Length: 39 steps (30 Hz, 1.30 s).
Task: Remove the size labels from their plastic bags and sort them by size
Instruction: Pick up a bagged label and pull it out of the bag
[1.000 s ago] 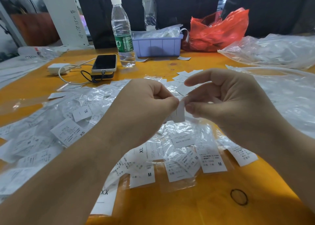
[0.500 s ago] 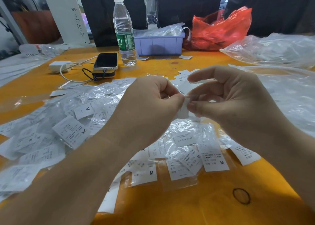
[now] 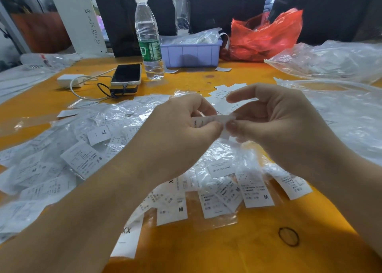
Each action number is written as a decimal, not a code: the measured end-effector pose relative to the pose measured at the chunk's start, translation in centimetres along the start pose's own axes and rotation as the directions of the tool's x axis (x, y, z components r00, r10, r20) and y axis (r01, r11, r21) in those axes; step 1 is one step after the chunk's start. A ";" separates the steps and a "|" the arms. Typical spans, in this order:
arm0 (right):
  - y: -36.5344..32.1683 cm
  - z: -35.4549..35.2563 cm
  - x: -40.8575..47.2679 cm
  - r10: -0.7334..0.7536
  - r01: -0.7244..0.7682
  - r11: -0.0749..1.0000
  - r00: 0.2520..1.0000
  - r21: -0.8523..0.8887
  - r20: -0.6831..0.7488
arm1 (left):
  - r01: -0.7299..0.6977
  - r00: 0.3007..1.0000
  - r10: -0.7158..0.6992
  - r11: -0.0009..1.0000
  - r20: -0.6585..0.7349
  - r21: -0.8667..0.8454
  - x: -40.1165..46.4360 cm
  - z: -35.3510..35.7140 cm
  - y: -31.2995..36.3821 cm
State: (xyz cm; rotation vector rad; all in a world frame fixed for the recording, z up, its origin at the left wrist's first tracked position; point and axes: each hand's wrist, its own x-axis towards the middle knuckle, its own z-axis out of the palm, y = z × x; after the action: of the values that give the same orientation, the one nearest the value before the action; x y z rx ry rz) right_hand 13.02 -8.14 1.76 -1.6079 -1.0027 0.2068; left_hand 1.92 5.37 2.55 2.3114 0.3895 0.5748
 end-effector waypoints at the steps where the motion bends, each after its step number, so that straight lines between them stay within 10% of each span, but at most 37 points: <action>1: 0.0 -0.1 0.0 0.006 -0.006 1.000 1.000 0.004 -0.004 | 0.008 1.000 -0.008 1.000 -0.009 -0.030 0.1 -0.1 -0.1; 14: -0.2 0.1 -0.3 0.003 0.008 0.997 0.989 -0.076 0.147 | -0.190 0.981 0.192 0.972 -0.002 0.141 -0.1 -0.4 0.0; 39: -0.7 -0.5 0.0 0.086 -0.092 0.989 0.995 0.113 0.058 | 0.005 1.000 0.001 0.959 0.023 -0.282 0.6 -0.2 -0.7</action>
State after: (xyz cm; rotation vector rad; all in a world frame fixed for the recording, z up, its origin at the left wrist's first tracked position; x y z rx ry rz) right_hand 12.99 -8.48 2.50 -1.5498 -0.9429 0.3636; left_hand 2.28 6.26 2.38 2.0411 0.2789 0.5639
